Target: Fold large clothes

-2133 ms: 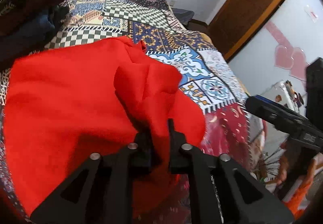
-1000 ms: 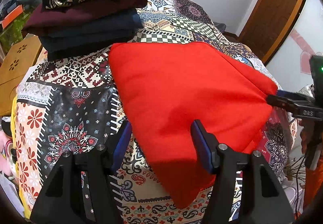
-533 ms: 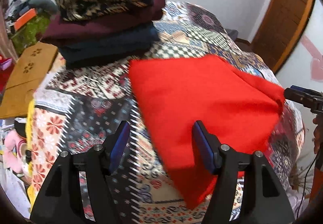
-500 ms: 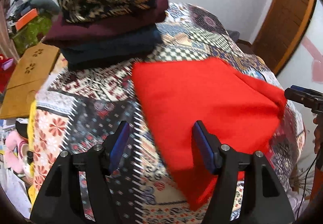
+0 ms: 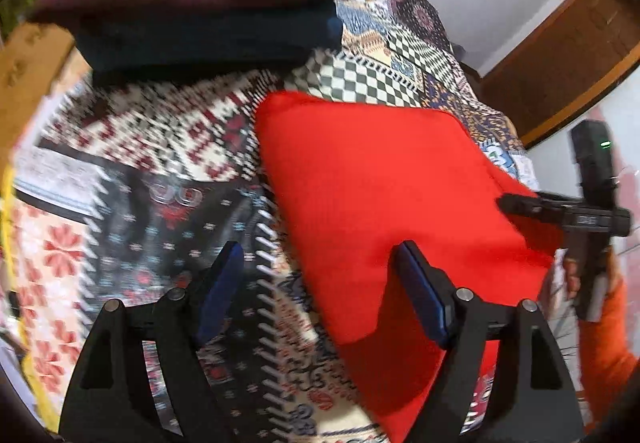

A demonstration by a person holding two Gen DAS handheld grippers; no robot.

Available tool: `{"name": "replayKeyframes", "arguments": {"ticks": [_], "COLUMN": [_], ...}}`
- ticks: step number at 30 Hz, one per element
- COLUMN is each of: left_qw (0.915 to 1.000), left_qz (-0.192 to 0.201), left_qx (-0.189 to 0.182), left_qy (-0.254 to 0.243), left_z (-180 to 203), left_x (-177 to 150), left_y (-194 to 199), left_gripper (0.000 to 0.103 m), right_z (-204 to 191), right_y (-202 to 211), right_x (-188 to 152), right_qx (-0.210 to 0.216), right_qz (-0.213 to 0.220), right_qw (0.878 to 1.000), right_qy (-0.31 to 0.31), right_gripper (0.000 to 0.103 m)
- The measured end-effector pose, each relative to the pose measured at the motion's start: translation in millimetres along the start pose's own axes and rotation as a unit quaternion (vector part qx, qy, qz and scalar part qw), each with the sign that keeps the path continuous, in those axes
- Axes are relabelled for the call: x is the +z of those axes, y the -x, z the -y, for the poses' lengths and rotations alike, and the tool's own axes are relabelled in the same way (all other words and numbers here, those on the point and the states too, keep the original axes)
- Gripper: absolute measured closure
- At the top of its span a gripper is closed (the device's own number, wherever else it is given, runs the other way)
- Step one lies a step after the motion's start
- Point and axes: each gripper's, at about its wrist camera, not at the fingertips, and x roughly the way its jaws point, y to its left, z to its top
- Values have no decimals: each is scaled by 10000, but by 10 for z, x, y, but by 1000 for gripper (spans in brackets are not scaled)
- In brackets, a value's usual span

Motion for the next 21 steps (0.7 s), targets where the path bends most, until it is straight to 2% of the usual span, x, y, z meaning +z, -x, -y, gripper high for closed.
{"name": "replayKeyframes", "arguments": {"ticks": [3, 12, 13, 17, 18, 20, 21], "left_qw": [9994, 9910, 9895, 9926, 9930, 9925, 9923], "left_qz": [-169, -723, -786, -751, -744, -750, -749], "left_qx": [-228, -971, -1055, -911, -883, -917, -937], "left_qy": [222, 577, 602, 278, 245, 293, 319], "left_z": [-38, -41, -23, 136, 153, 145, 181], "left_x": [76, 248, 247, 225, 227, 236, 238], "left_y": [-129, -538, -587, -644, -649, -657, -671], "left_gripper": [20, 19, 15, 9, 8, 9, 9], "right_z": [149, 86, 79, 17, 0, -25, -33], "right_y": [-123, -334, -350, -395, -405, -425, -447], "right_x": [102, 330, 338, 347, 330, 312, 294], "right_qx": [279, 663, 678, 715, 781, 928, 1056], "right_qz": [-225, -522, -522, -506, -489, -537, -603], "right_qw": [9990, 9963, 9962, 9961, 9957, 9942, 9925], "right_qy": [-272, -155, -154, -90, -98, -73, -116], "right_gripper": [6, 2, 2, 3, 5, 20, 33]}}
